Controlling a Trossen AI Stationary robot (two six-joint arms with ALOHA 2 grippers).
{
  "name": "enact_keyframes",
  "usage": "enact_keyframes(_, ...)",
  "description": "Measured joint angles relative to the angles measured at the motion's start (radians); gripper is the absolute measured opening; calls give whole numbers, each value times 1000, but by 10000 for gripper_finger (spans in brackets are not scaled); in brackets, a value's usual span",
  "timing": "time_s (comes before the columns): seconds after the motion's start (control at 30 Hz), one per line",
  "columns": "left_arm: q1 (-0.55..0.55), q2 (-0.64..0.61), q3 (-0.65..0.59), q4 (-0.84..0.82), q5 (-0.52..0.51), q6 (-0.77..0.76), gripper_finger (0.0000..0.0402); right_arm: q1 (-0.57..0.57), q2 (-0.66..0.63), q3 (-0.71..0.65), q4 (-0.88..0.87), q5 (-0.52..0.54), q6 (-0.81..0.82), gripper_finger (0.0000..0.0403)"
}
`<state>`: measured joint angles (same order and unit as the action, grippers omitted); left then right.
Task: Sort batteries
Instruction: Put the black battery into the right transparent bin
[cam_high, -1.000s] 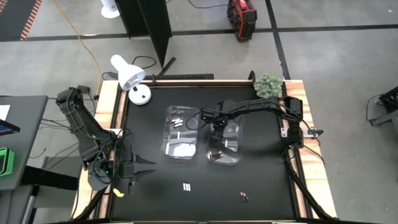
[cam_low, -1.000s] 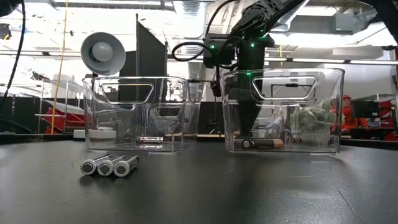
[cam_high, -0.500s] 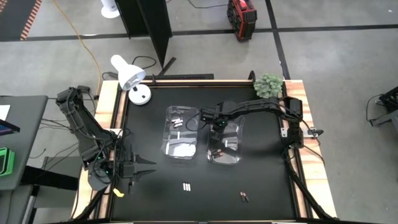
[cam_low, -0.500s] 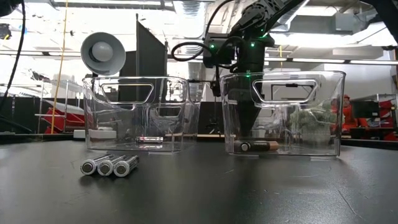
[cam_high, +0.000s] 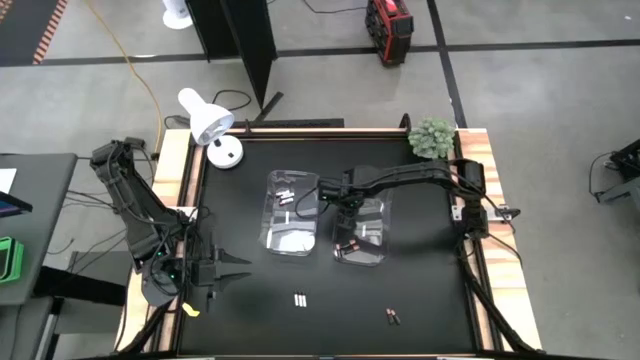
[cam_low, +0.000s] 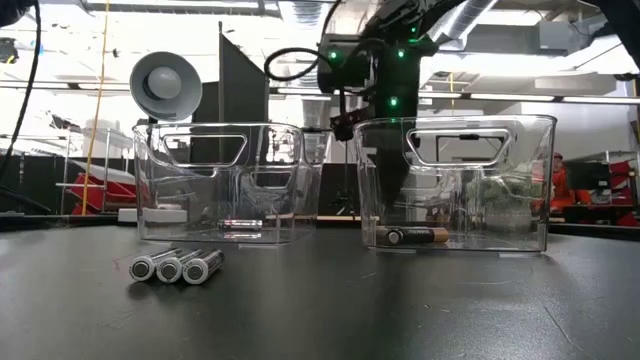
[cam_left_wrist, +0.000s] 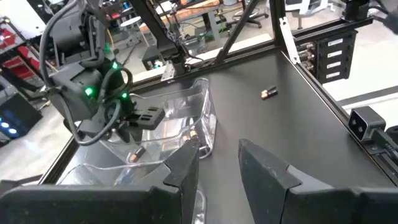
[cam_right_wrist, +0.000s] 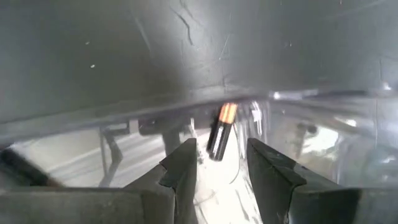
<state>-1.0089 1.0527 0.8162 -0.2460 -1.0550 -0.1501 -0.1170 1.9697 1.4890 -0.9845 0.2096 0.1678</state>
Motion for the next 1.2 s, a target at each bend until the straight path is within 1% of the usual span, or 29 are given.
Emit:
enact_keyframes(0.17,0,0,0,0,0,0,107,37,-4,50,-105,50,20,157)
enact_keyframes(0.33,0,0,0,-1,0,0,107,101,-51,70,-115,98,75,157)
enact_keyframes(0.5,0,0,0,-4,0,-1,107,190,-139,70,-115,152,184,157)
enact_keyframes(0.6,0,0,0,-4,0,-4,107,273,-191,70,-115,189,280,157)
enact_keyframes(0.7,0,0,0,-4,1,-9,107,377,-231,71,-145,228,403,157)
enact_keyframes(0.8,0,0,0,-4,1,-12,107,500,-253,71,-210,258,573,157)
enact_keyframes(0.93,0,0,0,-4,1,-15,107,681,-238,71,-245,256,804,157)
enact_keyframes(1.07,0,0,0,-4,1,-16,107,836,-180,71,-232,187,1008,156)
enact_keyframes(1.2,0,0,0,-2,1,-21,107,942,-88,71,-227,98,1200,150)
